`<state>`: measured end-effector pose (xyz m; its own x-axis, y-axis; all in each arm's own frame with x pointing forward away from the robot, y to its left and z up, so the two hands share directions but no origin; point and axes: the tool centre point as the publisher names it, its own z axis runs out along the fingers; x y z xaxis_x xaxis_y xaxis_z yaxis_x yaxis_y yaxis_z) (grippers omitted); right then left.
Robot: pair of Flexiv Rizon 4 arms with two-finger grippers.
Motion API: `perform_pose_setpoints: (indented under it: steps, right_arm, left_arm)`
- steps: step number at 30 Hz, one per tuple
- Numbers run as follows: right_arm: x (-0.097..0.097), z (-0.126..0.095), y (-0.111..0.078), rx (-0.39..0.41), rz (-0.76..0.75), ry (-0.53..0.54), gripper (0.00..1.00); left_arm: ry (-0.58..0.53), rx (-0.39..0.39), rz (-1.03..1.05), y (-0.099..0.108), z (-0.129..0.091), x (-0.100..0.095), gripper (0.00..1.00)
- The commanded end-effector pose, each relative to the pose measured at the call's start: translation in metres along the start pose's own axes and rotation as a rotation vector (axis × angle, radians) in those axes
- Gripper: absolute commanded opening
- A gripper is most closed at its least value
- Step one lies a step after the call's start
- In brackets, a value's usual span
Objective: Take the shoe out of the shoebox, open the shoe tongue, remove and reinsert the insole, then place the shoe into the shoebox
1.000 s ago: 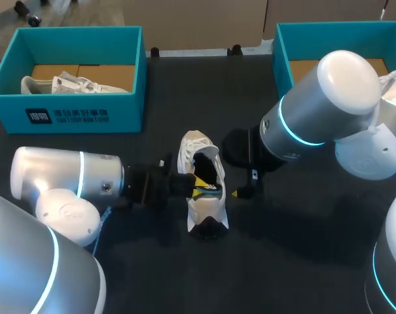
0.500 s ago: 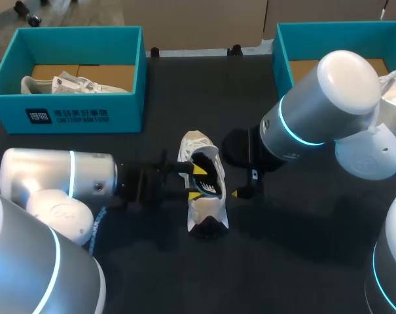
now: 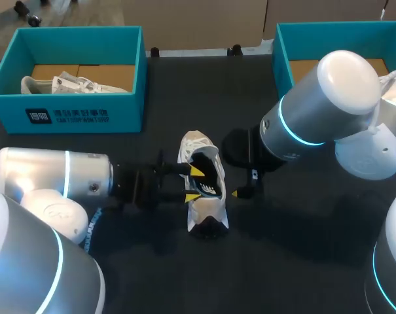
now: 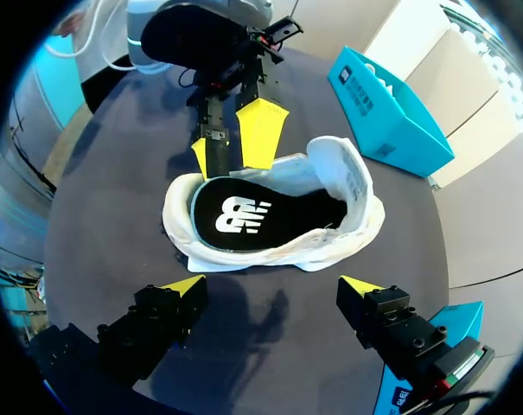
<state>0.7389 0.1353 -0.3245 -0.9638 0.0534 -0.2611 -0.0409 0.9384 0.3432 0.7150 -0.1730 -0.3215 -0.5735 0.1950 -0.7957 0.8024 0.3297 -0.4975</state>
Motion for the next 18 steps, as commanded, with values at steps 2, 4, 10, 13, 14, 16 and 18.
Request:
perform_pose_setpoints:
  steps: [2, 4, 10, 13, 14, 16, 18]
  right_arm:
    - [0.001, 0.000, 0.000, 0.002, 0.000, -0.003, 1.00]
    - [0.001, 0.000, 0.000, 0.002, 0.000, -0.003, 1.00]
    - [0.001, 0.000, 0.000, 0.002, 0.000, -0.003, 1.00]
    - [0.001, 0.000, 0.000, 0.002, 0.000, -0.003, 1.00]
    - [0.001, 0.000, 0.000, 0.002, 0.000, -0.003, 1.00]
    - [0.001, 0.000, 0.000, 0.002, 0.000, -0.003, 1.00]
    - [0.001, 0.000, 0.000, 0.002, 0.000, -0.003, 1.00]
  left_arm:
    - [0.003, -0.012, 0.006, -0.004, -0.012, -0.001, 0.50]
    - [0.002, -0.016, 0.012, -0.005, -0.015, -0.002, 0.52]
    - [-0.006, -0.019, 0.018, -0.005, -0.024, -0.008, 0.56]
    - [0.032, -0.004, 0.028, -0.005, -0.025, -0.011, 0.62]
    - [0.049, 0.003, 0.029, -0.006, -0.025, -0.012, 0.62]
    - [0.071, 0.007, 0.029, -0.006, -0.025, -0.015, 0.62]
    - [0.104, 0.009, 0.036, -0.006, -0.024, -0.017, 0.67]
